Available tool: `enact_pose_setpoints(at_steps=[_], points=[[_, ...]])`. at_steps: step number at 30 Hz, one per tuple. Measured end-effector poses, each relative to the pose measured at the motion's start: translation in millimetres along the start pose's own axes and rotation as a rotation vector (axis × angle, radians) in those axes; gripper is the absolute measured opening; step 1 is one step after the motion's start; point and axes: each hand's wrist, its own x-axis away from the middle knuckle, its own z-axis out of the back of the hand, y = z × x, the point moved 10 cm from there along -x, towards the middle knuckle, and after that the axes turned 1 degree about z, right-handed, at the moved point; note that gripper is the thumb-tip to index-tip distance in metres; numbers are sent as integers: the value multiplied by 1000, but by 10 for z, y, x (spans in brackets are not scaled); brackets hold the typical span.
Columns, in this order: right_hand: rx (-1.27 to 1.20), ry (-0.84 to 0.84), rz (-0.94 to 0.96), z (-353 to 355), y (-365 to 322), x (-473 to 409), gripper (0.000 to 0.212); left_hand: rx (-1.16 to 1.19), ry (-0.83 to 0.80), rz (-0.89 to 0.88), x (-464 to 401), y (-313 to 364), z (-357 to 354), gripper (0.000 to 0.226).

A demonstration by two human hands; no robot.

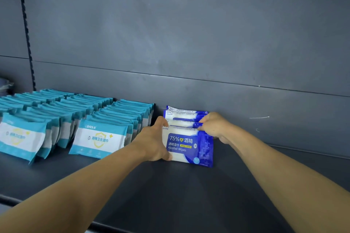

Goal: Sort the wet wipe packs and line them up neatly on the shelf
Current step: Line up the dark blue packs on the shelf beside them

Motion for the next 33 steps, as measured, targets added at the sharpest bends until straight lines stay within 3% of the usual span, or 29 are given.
enact_pose_setpoints(at_steps=[6,11,14,16,21,25,28,33], points=[[33,188,194,229,-145,-72,17,-175,168,38,-190,-7,70,76],[-29,48,217,162,-103,39,11,-215,269,37,-268,12,87,71],[205,-36,129,105,19,135,81,-194,274,40,-287,-10,64,68],[355,-32,128,51,34,220,95,-155,277,41,-301,-32,57,72],[492,151,224,17,-84,288,74,-44,185,-12,-439,-29,-4,103],[629,194,285,-10,-143,320,70,-189,197,-31,-494,9,43,107],[543,163,272,-12,-88,314,81,-223,149,-19,-547,-12,30,105],[337,100,193,-43,-24,213,84,-39,-13,-3,-613,-23,-53,107]])
